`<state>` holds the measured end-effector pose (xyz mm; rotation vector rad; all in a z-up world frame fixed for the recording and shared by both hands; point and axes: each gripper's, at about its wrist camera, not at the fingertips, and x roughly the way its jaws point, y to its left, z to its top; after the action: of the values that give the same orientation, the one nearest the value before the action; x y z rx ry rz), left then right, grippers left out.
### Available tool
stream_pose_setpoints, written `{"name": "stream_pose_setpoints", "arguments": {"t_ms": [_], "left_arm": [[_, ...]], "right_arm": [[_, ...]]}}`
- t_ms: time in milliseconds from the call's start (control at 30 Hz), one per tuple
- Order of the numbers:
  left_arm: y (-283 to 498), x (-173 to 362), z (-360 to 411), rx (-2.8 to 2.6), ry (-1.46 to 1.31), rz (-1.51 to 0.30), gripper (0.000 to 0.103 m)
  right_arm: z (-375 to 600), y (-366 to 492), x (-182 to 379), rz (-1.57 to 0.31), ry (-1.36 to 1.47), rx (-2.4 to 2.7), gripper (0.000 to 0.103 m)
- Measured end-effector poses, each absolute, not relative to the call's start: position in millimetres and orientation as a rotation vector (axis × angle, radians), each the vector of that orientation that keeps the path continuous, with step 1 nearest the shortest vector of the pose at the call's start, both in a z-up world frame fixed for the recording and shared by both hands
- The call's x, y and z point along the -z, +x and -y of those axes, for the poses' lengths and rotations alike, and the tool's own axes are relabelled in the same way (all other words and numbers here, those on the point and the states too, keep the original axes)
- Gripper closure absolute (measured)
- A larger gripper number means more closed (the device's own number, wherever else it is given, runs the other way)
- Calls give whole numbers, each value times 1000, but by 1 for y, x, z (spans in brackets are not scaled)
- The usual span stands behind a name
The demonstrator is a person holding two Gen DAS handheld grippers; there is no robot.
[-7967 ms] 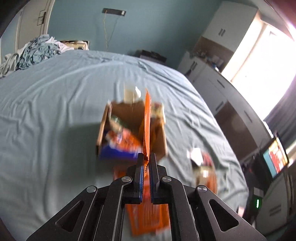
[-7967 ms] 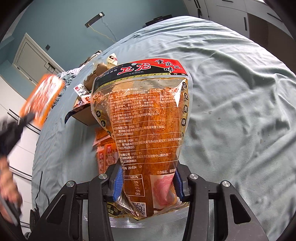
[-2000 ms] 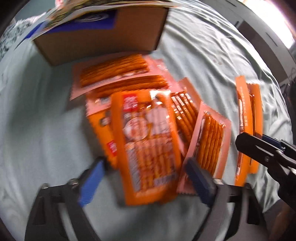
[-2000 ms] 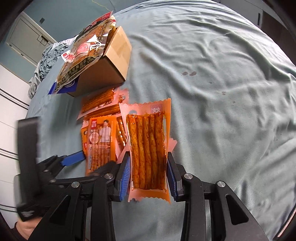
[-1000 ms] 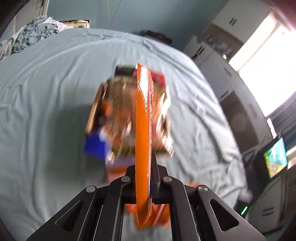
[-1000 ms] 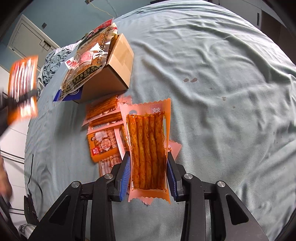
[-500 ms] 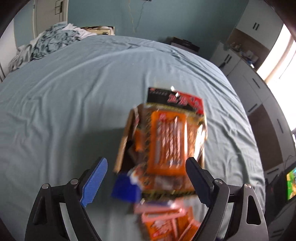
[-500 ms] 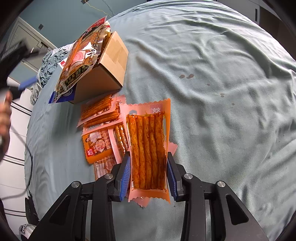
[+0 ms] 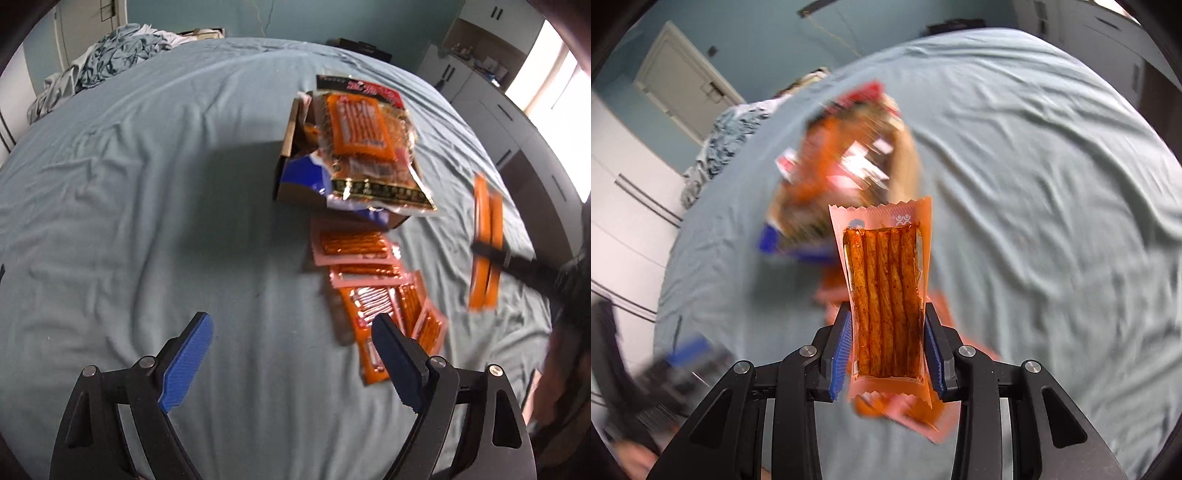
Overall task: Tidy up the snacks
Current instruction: 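Carry the pink-edged packet over the box and open the right tool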
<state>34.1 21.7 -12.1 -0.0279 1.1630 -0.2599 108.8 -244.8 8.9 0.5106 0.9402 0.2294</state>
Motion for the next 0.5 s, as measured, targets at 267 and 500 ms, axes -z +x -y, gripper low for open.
{"name": "stream_pose_setpoints", "arguments": {"t_ms": [267,500], "left_arm": [[38,8,-25,327,-61,-1146,14],[45,20,-26,344,-87,-1183,14]], "right_arm": [[204,210,-58,-940,410,-201,68],[179,253,-45,-982,404,-122,55]]}}
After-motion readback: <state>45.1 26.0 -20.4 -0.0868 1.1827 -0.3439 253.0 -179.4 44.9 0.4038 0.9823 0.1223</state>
